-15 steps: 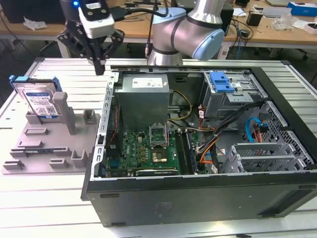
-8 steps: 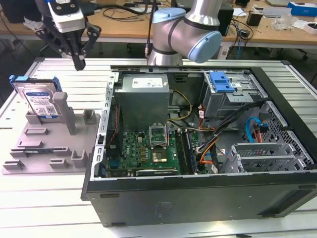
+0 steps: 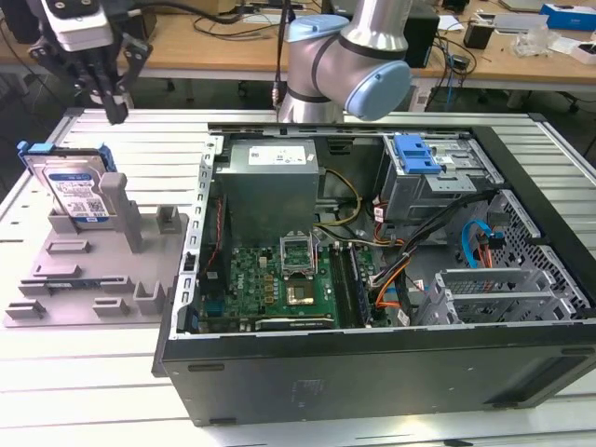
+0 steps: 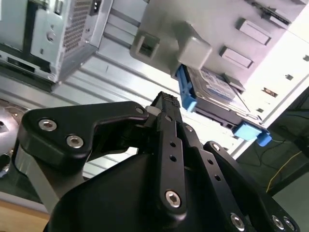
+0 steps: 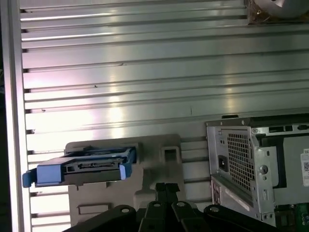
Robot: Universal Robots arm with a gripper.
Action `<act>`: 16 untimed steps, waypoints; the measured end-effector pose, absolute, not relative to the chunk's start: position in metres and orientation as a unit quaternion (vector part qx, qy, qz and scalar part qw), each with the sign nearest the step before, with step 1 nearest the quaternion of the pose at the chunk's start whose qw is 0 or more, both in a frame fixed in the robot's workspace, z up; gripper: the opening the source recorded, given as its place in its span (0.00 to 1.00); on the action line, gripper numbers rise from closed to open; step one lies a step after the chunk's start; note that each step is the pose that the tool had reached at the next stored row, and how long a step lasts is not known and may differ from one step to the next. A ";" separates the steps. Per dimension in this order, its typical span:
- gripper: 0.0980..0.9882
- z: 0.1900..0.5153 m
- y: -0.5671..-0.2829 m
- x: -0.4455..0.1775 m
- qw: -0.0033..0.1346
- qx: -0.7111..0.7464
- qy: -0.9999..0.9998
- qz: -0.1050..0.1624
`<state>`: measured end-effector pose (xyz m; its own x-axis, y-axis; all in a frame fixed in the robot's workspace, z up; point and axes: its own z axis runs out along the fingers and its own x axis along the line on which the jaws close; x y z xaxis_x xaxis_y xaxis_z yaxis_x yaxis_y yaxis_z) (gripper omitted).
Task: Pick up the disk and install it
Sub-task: 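Reach for the disk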
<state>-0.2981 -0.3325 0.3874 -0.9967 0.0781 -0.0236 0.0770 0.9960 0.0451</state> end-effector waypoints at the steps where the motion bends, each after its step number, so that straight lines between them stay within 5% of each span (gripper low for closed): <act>1: 0.01 0.387 -0.331 -0.304 0.013 0.039 0.999 0.022; 16: 0.01 0.387 -0.321 -0.339 0.013 0.039 0.999 0.022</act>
